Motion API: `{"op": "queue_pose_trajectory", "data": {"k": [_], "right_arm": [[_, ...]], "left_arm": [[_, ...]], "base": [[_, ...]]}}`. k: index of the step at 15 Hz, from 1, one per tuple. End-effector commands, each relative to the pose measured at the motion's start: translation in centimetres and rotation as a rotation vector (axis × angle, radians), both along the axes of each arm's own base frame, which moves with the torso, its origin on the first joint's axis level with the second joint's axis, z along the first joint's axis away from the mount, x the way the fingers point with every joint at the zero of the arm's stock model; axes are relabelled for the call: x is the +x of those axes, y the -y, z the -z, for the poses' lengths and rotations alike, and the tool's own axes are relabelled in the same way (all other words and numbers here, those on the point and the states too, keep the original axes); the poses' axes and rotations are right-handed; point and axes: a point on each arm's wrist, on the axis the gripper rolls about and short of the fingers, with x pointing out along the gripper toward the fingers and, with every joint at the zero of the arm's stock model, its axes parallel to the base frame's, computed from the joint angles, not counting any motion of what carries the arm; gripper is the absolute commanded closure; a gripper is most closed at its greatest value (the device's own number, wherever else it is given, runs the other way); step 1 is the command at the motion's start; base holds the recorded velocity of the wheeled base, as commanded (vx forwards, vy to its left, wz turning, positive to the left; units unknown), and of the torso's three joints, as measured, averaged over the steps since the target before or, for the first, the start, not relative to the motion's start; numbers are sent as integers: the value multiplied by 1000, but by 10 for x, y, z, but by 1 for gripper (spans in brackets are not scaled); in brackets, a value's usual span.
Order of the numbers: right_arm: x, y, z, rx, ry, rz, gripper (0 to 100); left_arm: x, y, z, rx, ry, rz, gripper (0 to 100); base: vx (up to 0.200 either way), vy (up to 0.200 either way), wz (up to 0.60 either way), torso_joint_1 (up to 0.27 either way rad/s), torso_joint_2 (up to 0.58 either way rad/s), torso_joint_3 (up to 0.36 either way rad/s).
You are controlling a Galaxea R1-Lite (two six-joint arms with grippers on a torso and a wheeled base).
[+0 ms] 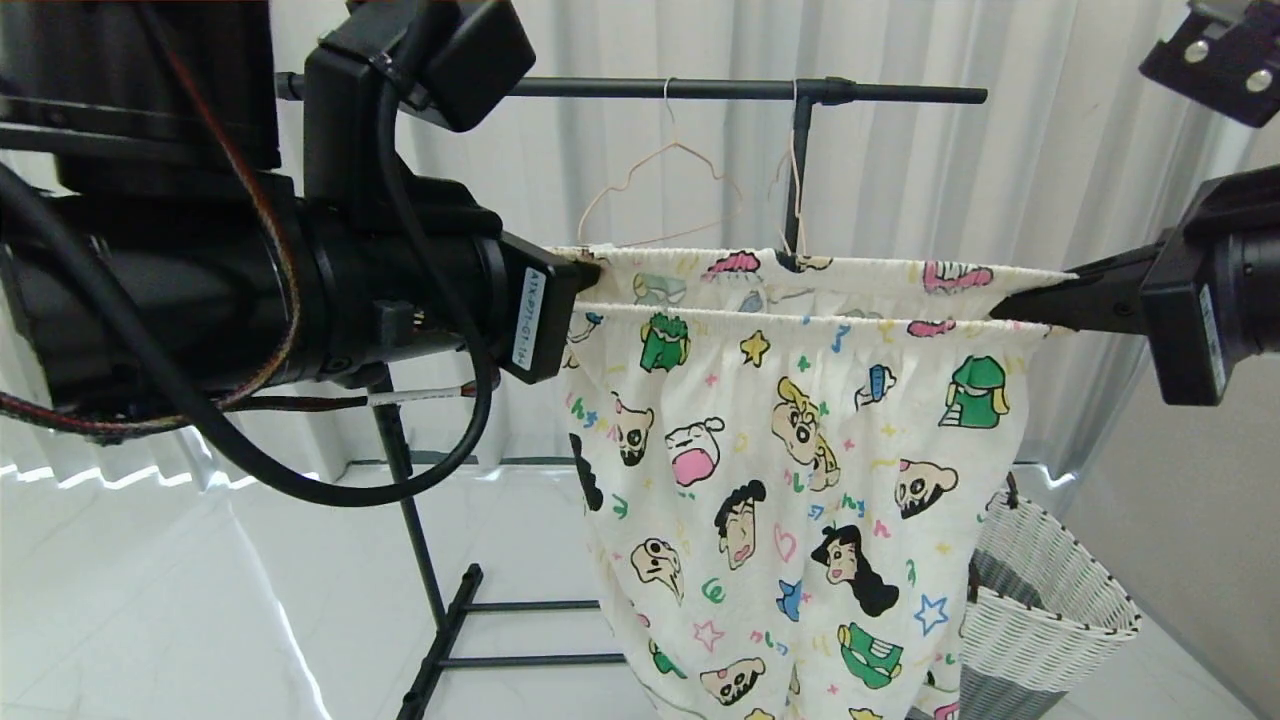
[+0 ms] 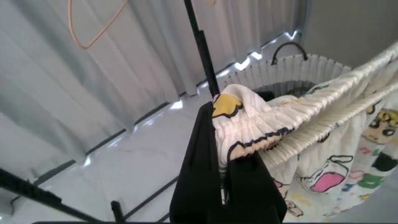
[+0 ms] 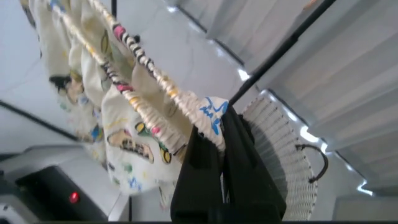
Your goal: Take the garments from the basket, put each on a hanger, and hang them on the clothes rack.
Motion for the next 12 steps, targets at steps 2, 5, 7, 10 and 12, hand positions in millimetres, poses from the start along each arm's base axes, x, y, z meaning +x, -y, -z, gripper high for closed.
{"op": "queue_pose_trajectory", "data": {"k": [2, 5, 7, 10, 12], "right_arm": [[-23, 17, -8, 9, -9, -42, 100], [-64, 27, -6, -9, -96, -267, 100], [-70, 15, 0, -41, -127, -357, 100], [-67, 8, 2, -57, -137, -362, 100], [-65, 9, 1, -54, -126, -334, 100]], "left_arm": [[1, 4, -11, -67, 68, 65, 100], [13, 17, -9, -41, 153, 123, 100], [15, 26, -9, -44, 153, 146, 100], [12, 28, -9, -45, 153, 155, 100], [6, 22, -11, -45, 153, 154, 100]], "base": [[0, 0, 0, 0, 0, 0], [0, 0, 0, 0, 0, 0], [0, 0, 0, 0, 0, 0], [0, 0, 0, 0, 0, 0], [0, 0, 0, 0, 0, 0]]}}
